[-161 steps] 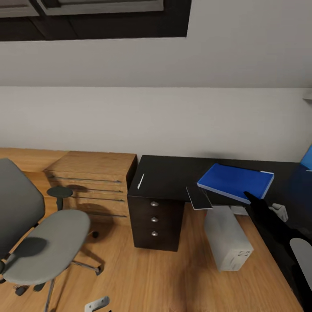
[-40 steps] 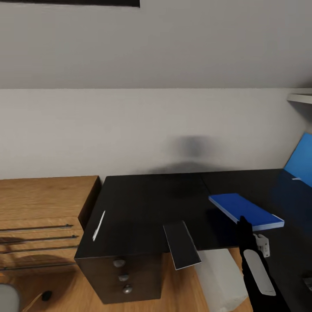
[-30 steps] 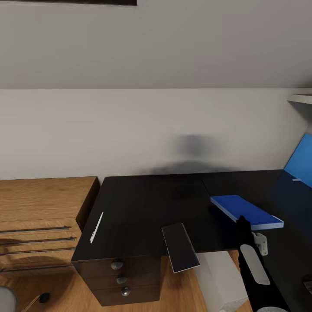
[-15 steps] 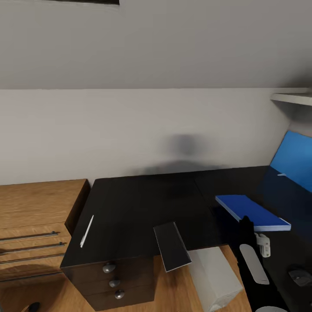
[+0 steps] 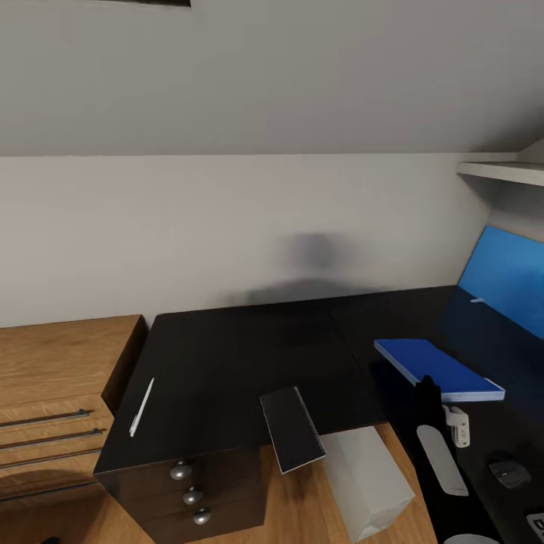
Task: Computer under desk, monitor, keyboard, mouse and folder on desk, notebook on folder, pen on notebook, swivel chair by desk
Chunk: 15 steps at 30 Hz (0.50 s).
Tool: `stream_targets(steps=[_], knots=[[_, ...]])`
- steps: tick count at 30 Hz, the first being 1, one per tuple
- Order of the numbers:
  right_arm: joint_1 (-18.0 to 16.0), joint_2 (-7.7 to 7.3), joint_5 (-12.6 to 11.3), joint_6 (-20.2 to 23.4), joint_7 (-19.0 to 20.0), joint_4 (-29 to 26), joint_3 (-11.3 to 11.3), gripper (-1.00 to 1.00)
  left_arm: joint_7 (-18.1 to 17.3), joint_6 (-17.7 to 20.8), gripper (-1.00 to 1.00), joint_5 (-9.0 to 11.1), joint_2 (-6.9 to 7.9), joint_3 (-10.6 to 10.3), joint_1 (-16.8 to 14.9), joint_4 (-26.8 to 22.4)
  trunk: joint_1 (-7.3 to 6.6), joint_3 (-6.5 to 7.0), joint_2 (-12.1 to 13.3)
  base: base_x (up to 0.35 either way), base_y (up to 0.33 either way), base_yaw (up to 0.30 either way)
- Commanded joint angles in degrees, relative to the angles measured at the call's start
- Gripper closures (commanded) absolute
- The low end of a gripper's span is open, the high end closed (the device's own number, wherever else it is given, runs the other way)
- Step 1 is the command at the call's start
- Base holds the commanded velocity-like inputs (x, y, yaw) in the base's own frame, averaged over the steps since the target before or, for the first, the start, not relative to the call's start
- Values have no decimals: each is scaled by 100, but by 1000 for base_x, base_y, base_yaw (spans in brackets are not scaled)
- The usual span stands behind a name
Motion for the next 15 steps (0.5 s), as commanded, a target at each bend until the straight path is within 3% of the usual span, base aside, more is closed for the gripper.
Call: stream_targets(steps=[1, 15], knots=[[-6, 36, -27, -3, 26, -40, 5, 100, 15, -27, -100, 18, -12, -5, -3, 5, 0, -6, -3, 0, 0, 0], [-16, 15, -79, -5, -14, -169, 12, 100, 15, -23, -100, 25, 2, -12, -3, 7, 0, -6, -3, 0, 0, 0]])
